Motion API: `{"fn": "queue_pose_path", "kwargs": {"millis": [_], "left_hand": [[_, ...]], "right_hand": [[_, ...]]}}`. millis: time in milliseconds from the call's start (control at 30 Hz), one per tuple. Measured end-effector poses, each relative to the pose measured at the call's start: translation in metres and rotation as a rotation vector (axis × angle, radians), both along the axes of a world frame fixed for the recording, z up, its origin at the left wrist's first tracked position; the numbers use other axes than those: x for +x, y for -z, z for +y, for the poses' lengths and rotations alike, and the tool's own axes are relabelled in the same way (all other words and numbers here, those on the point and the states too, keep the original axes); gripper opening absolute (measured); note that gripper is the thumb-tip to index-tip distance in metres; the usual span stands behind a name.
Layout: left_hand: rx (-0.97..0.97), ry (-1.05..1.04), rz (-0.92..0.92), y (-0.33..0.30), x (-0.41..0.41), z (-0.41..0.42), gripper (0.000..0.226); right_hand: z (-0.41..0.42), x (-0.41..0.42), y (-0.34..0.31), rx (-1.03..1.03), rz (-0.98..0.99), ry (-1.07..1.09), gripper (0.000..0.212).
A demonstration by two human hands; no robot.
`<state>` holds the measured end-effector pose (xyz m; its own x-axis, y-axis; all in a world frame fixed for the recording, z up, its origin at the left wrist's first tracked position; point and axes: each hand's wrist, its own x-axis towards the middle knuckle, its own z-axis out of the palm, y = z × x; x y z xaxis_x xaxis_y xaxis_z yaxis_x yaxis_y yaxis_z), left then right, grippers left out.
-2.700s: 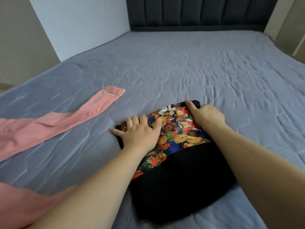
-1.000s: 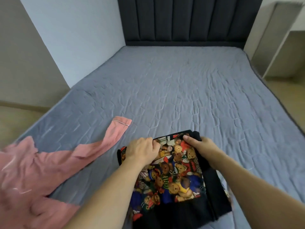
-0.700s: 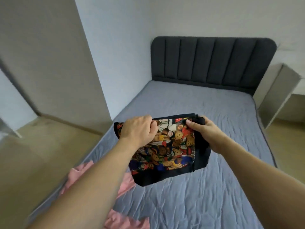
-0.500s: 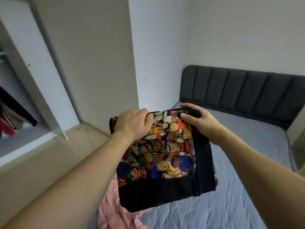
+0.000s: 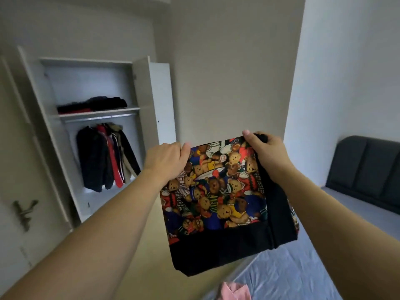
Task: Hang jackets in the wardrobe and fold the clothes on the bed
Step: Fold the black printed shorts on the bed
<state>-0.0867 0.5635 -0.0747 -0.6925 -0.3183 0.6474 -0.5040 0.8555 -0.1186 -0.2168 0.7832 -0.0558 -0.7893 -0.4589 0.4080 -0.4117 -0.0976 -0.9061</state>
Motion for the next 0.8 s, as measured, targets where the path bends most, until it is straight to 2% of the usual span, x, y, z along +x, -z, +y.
{"fn": "queue_pose_path", "kwargs": {"millis": [200, 333, 467, 567, 700, 800], "left_hand": [[-0.143, -0.172, 0.021, -0.011, -0.002, -0.162, 0.057], [-0.187, -0.253, 0.044, -0.029, -0.012, -0.291, 0.063], [-0.255, -0.268, 0.07, -0.041, -0.015, -0.414, 0.045], [-0.294, -0.333, 0.082, -0.048, -0.02, -0.504, 0.055], [-0.369, -0.365, 0.062, -0.043, -0.031, -0.625, 0.056], [-0.318, -0.371, 0.039, -0.038, -0.041, -0.716, 0.06]], "right_hand": [[-0.185, -0.04, 0.007, -0.009, 0.038, -0.11, 0.023], [-0.326, -0.065, -0.003, -0.035, 0.073, -0.214, 0.022], [-0.464, -0.083, -0.014, -0.034, 0.064, -0.307, 0.029], [-0.563, -0.097, -0.019, -0.032, 0.059, -0.349, 0.034], [-0.694, -0.119, -0.015, -0.032, 0.048, -0.39, 0.035], [-0.79, -0.135, -0.009, -0.056, 0.045, -0.427, 0.03]]}}
